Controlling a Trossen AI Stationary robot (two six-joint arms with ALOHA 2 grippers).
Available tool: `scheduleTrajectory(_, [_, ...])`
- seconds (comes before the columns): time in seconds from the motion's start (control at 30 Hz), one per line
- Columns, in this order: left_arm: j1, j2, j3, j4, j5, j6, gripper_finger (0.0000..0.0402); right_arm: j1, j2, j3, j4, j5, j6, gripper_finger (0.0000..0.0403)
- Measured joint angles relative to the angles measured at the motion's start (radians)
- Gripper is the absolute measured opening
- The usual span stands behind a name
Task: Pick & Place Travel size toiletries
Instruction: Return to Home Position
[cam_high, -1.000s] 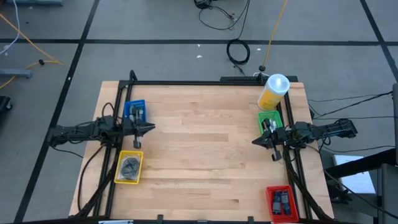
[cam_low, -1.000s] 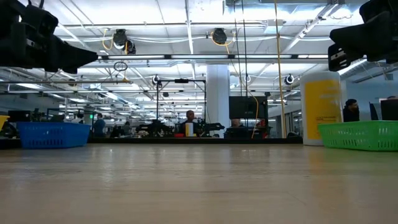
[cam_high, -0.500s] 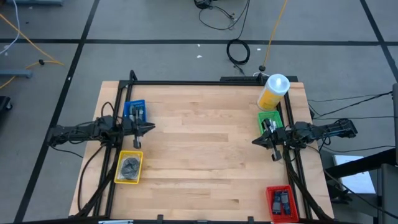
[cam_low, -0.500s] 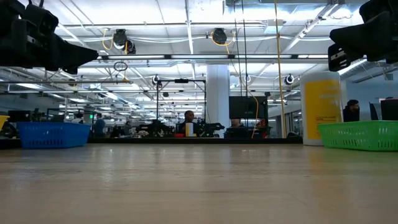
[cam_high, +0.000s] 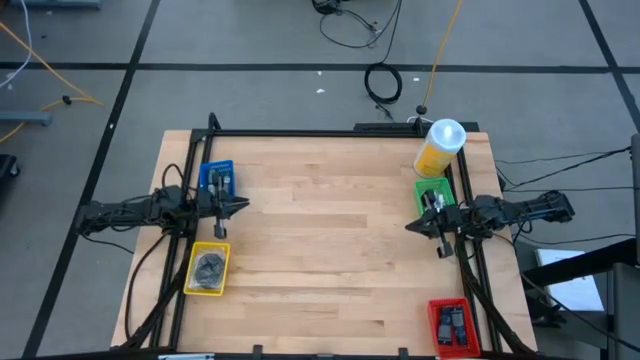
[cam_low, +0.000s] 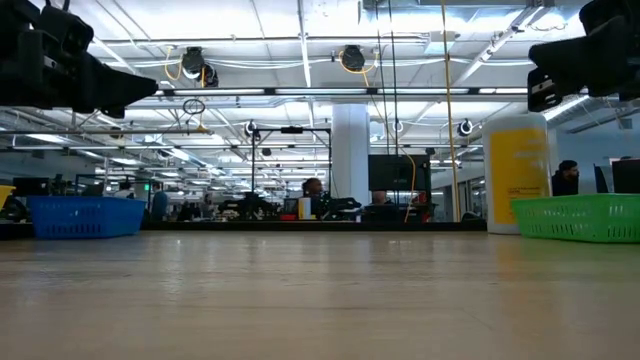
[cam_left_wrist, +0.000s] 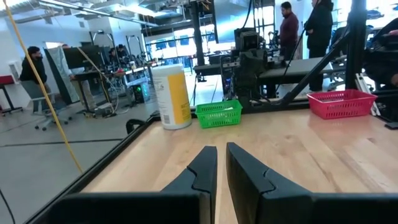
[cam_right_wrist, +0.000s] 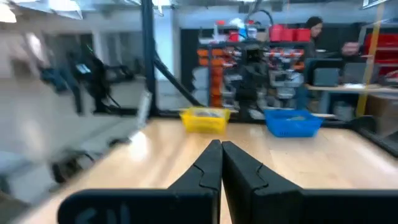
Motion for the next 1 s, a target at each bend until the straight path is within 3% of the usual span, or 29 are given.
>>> scheduleTrajectory(0.17, [0.000,0.000,0.001,0.002,0.000,-0.003,0.0037,-0.045,0.000,0.000,-0.073,0.028,-0.141,0.0000])
scheduleTrajectory(0.43, [0.000,0.000,0.001,0.002,0.000,-0.003,0.0037,-0.152,0.000,0.000,-0.087,0.001,0.016,0.0000])
scheduleTrajectory(1.0, [0.000,0.000,0.001,0.001,0.000,-0.002,0.0037,-0.181,0.015,0.000,-0.023,0.003,-0.005,0.0000])
